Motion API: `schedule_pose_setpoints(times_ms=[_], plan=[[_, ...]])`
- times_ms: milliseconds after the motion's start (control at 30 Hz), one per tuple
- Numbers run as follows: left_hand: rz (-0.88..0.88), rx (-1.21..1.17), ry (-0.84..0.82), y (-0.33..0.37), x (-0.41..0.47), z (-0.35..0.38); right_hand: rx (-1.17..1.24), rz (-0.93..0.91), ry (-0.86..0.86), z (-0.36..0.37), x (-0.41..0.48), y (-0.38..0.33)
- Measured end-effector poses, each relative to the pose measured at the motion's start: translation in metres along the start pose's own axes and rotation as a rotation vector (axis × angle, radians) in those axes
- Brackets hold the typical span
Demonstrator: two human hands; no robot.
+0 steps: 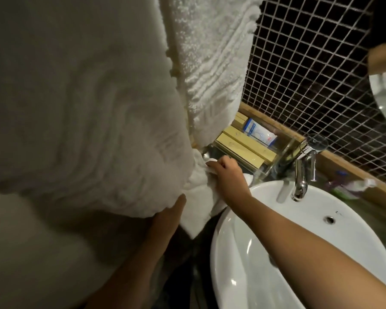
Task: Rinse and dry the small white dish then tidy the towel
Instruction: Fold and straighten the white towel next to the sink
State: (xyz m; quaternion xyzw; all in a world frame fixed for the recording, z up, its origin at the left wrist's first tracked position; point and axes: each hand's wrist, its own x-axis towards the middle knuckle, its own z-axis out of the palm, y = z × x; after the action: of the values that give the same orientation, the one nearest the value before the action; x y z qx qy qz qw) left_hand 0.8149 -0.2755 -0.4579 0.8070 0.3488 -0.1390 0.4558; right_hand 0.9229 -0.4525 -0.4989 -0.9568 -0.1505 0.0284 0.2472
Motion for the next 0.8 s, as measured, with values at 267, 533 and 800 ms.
schedule_pose_setpoints(times_ms=[267, 533, 800], plan=[[0.309, 0.079, 0.148, -0.027, 0.001, 0.015, -0.321, 0.085, -0.122, 0.015, -0.018, -0.009], [0.33, 0.604, -0.213, -0.018, 0.037, 0.032, -0.389, -0.03, -0.341, 0.027, -0.024, 0.001], [0.284, 0.49, -0.17, 0.026, 0.028, 0.017, -0.498, 0.017, -0.126, 0.011, -0.018, -0.002]])
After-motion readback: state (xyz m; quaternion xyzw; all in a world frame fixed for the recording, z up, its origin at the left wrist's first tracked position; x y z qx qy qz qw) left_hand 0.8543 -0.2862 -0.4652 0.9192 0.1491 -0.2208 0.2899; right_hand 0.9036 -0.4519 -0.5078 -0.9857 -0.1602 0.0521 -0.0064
